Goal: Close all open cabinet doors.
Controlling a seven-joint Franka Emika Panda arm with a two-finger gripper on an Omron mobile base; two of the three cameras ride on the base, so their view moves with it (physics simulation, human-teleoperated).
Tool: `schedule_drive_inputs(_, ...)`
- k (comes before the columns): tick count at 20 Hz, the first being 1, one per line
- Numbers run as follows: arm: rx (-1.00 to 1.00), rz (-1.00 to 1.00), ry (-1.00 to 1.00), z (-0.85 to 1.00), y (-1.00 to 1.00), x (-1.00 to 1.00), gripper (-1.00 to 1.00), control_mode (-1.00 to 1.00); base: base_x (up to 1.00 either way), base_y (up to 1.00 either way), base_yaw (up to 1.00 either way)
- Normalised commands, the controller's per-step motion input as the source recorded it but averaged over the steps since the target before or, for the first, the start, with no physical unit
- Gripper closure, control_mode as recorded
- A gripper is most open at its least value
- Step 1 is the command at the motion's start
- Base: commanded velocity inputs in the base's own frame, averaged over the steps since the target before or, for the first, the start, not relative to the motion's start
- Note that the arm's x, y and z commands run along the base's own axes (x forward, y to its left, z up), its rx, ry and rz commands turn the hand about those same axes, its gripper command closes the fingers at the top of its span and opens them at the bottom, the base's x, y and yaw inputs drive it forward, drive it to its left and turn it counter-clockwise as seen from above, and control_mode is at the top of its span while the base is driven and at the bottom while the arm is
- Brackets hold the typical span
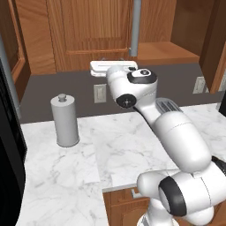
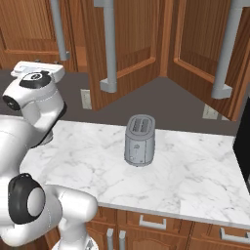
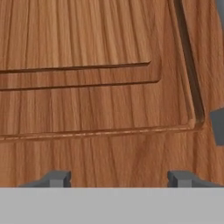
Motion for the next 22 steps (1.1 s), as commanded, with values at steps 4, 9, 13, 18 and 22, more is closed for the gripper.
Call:
schedule_drive_inputs(4,0.00,0.03,0.01,0.00,-0.02,0.02,-1.00,-1.00,0.00,0.00,0.00)
schedule_drive_inputs(9,0.00,0.01,0.00,0.00,-0.11,-0.37,-1.00,-1.00,0.00,0.00,0.00)
schedule_drive_inputs(13,0.00,0.00,0.03,0.08,-0.15,-0.70,-1.00,-1.00,0.00,0.00,0.00)
schedule_drive_inputs(18,-0.02,0.00,0.07,0.10,-0.17,-0.64,-1.00,-1.00,0.00,0.00,0.00)
schedule_drive_inputs(22,-0.02,0.00,0.16,0.34,-0.17,-0.55,-1.00,-1.00,0.00,0.00,0.00)
